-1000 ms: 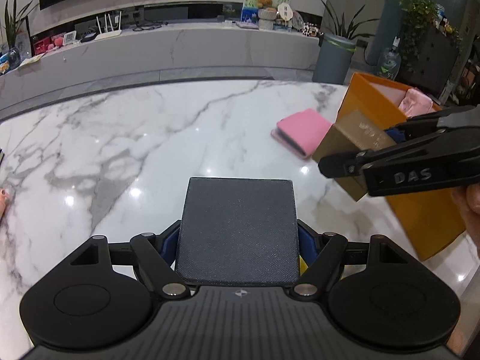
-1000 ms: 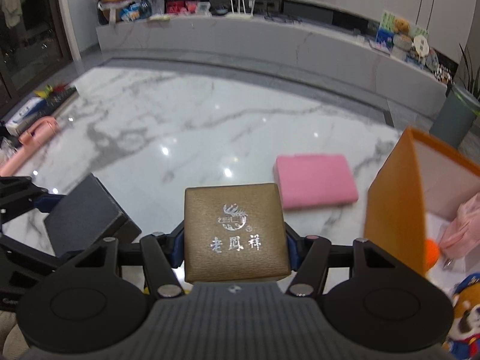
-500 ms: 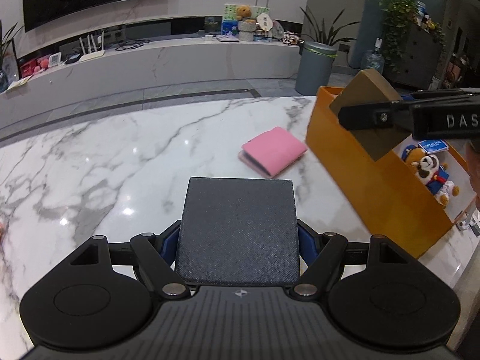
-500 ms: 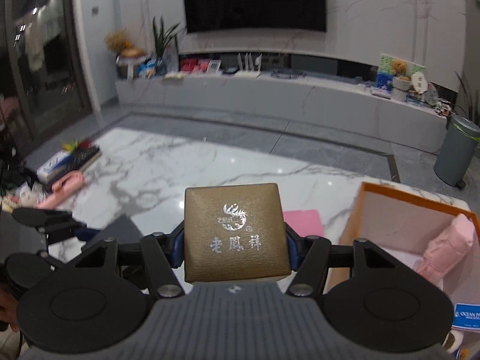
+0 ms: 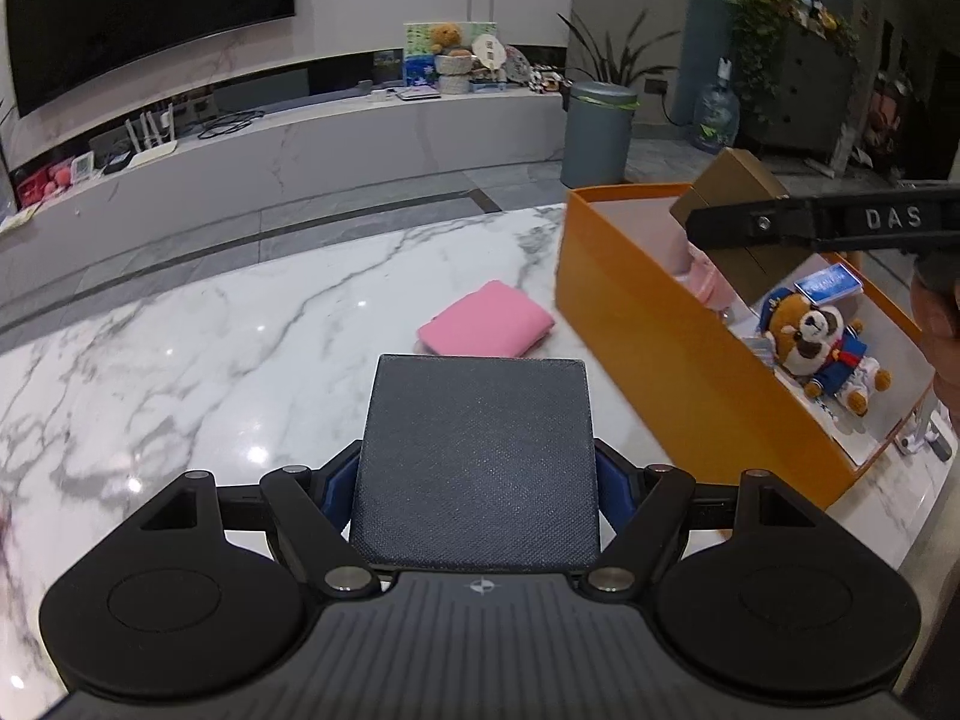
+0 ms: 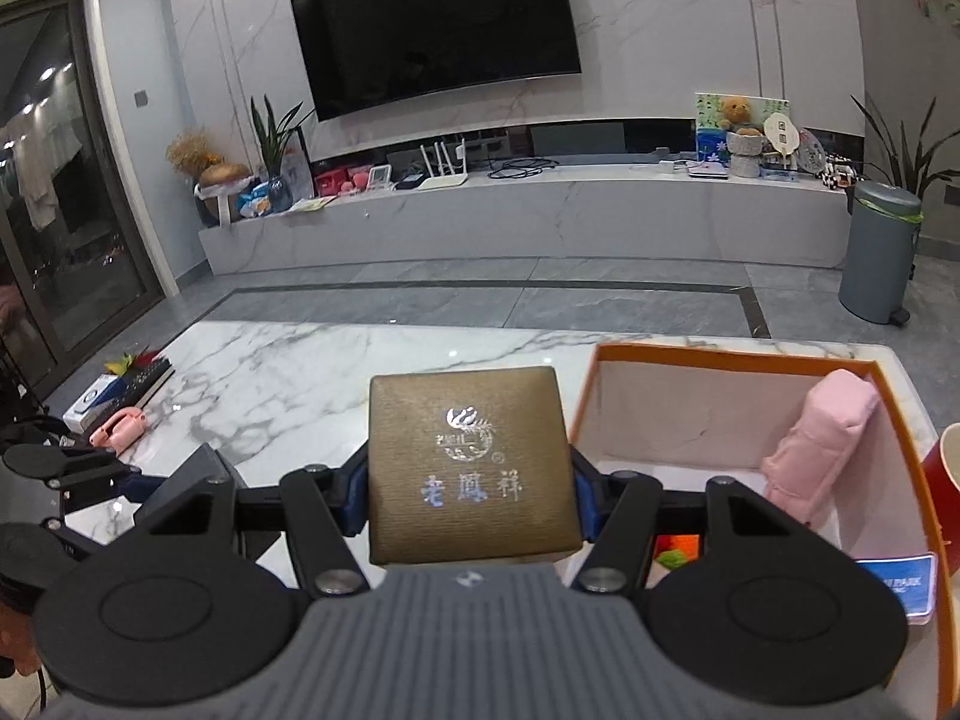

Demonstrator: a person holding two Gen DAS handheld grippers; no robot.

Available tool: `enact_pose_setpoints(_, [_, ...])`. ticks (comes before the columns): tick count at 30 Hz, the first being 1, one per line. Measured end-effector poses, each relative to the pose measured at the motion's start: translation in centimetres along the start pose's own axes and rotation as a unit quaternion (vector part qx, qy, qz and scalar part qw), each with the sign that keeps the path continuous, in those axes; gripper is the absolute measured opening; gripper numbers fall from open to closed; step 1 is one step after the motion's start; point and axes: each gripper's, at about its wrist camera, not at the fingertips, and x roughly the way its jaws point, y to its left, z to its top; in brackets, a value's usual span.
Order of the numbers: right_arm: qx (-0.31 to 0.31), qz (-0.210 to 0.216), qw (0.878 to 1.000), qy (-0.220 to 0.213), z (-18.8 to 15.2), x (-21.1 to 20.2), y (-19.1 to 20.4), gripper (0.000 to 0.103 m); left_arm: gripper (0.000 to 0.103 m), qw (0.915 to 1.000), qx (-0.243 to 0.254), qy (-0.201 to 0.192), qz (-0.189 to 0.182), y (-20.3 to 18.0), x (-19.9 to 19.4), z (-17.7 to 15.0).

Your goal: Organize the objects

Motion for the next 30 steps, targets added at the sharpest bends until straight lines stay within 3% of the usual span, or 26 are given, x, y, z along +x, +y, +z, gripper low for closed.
enact_pose_setpoints(7, [-0.001, -0.031, 1.0, -0.002, -0.1, -0.9, -3.1, 0.063, 0.087, 0.9994, 0.028, -0.02, -0.003, -2.8, 0.7, 4.2])
enact_pose_setpoints(16, [-0.005, -0.072, 0.997, 0.019, -0.4, -0.7, -7.3, 0.063, 0.087, 0.9953, 0.089, -0.035, -0.019, -8.1, 4.6, 10.0])
enact_pose_setpoints(24, [0.012, -0.102, 0.994, 0.048, -0.9, 0.3, -10.4, 0.062, 0.087, 0.9906, 0.134, -0.008, -0.024, -11.8, 9.2, 12.4])
enact_pose_setpoints(30, [0.018, -0.107, 0.992, 0.066, -1.5, 1.4, -11.3, 0.061, 0.087, 0.9908, 0.133, 0.02, -0.018, -12.7, 12.3, 13.4])
